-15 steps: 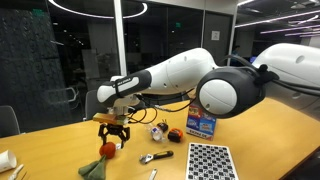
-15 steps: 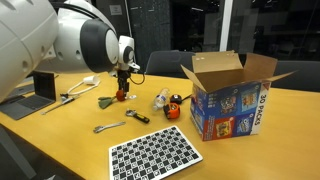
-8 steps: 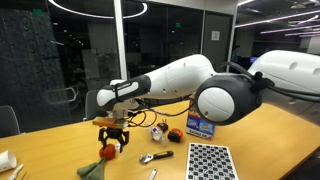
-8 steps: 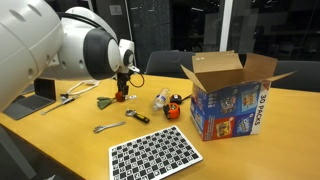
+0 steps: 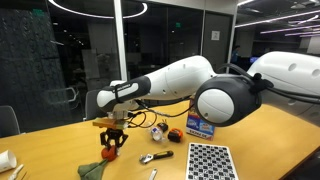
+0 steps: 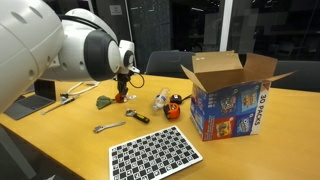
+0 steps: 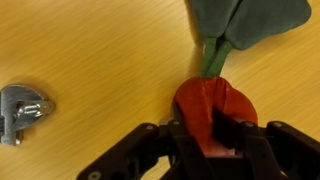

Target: Put the plush toy in the box

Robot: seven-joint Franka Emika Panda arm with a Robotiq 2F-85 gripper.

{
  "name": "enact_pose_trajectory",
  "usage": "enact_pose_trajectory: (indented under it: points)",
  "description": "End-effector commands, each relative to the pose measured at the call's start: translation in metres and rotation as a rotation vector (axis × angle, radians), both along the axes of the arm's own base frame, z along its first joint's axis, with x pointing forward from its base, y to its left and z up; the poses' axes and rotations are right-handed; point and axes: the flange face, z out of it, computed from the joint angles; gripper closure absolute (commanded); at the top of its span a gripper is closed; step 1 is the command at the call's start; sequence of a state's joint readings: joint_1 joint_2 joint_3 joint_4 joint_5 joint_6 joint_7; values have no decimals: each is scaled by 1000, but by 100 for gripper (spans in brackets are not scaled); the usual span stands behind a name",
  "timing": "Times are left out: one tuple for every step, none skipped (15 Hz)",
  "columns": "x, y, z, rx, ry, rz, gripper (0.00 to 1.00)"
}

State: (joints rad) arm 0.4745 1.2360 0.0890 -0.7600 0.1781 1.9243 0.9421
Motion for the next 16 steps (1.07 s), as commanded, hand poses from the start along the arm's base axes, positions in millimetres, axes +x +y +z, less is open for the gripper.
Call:
enact_pose_trajectory:
  points:
    - [4, -11, 3, -16, 7, -7, 87]
    - [6, -15, 5, -21, 9, -11, 88]
    - [8, -23, 12, -33, 10, -18, 87]
    - [11, -30, 19, -40, 6, -25, 84]
    - [16, -40, 31, -57, -4, -31, 84]
    - [21, -53, 50, -75, -21, -41, 82]
    - [27, -64, 68, -86, -44, -54, 83]
    - [32, -74, 82, -96, -71, -65, 83]
    - [36, -83, 100, -103, -97, -74, 83]
    - [40, -92, 119, -111, -133, -85, 84]
    - [43, -102, 140, -125, -169, -92, 83]
    - [46, -111, 162, -138, -207, -101, 84]
    - [47, -121, 183, -153, -242, -107, 84]
    - [47, -130, 206, -168, -279, -118, 84]
    - [45, -139, 226, -181, -310, -124, 83]
    - [44, -149, 248, -194, -341, -134, 83]
